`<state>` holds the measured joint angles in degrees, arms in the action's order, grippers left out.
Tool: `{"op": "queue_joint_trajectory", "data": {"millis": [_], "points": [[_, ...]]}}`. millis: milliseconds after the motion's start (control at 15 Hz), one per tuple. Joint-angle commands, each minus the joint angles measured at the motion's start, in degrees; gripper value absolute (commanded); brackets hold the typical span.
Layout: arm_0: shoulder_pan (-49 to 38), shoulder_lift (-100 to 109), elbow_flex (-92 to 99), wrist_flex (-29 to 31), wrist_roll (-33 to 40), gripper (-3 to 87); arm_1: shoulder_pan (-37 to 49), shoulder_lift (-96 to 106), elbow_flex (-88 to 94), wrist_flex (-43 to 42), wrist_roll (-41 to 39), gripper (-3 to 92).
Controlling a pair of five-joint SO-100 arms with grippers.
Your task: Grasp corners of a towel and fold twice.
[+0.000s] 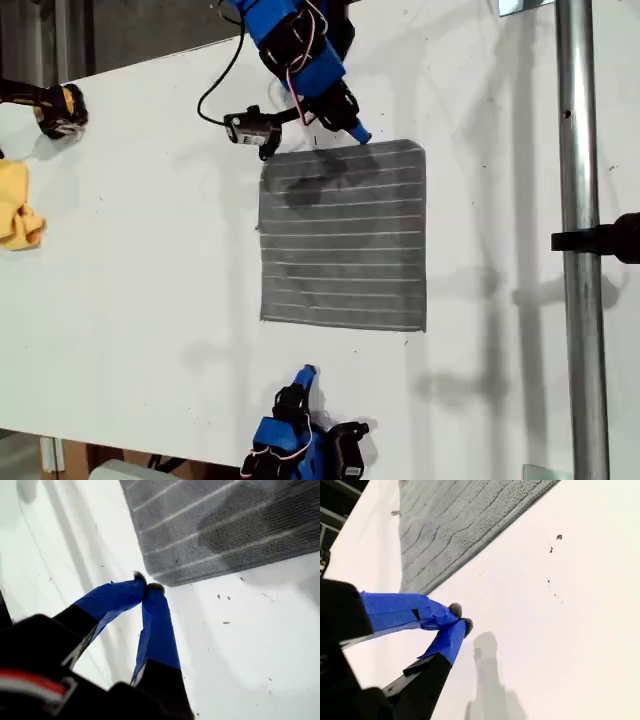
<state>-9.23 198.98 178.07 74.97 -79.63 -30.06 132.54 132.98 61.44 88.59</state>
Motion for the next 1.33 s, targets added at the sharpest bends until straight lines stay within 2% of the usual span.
{"op": "queue_joint_trajectory", "data": {"millis": [0, 133, 267, 333, 667, 800, 867, 933, 1067, 1267], "points": [[-0.7, 0.18, 0.44, -1.05, -0.26, -1.5, -4.75, -2.99, 5.54, -12.3, 5.1, -0.1], [-0.97, 0.18, 0.53, -0.97, -0.26, -1.5, -7.03, -15.73, 2.2, -14.59, 7.82, 3.5], [-0.7, 0.18, 0.62, -0.88, -0.18, -1.5, -8.35, -28.48, -4.39, -14.94, 10.99, 12.9], [-0.7, 0.18, 0.62, -0.88, 0.09, -1.5, -7.82, -33.22, -8.09, -12.13, 12.57, 17.7], [-0.26, 0.18, 0.62, -0.88, -0.18, -1.5, -5.45, -44.12, -17.05, -9.84, 13.27, 21.7], [-0.18, 0.18, 0.62, -0.88, -0.09, -1.5, -5.71, -47.46, -17.23, -10.72, 13.27, 21.6], [-0.18, 0.18, 0.62, -0.88, -0.09, -1.5, -5.89, -50.54, -17.93, -11.51, 13.71, 15.2], [-0.18, 0.18, 0.62, -0.88, -0.09, -1.5, -6.24, -51.86, -18.19, -11.69, 15.82, 1.7], [-0.18, 0.18, 0.62, -0.97, -0.26, -1.5, -6.59, -51.33, -18.19, -10.37, 17.14, -0.1], [-0.35, 0.18, 0.62, -1.05, -0.26, -1.5, -7.03, -46.93, -20.04, -0.18, 16.88, -0.1]]}}
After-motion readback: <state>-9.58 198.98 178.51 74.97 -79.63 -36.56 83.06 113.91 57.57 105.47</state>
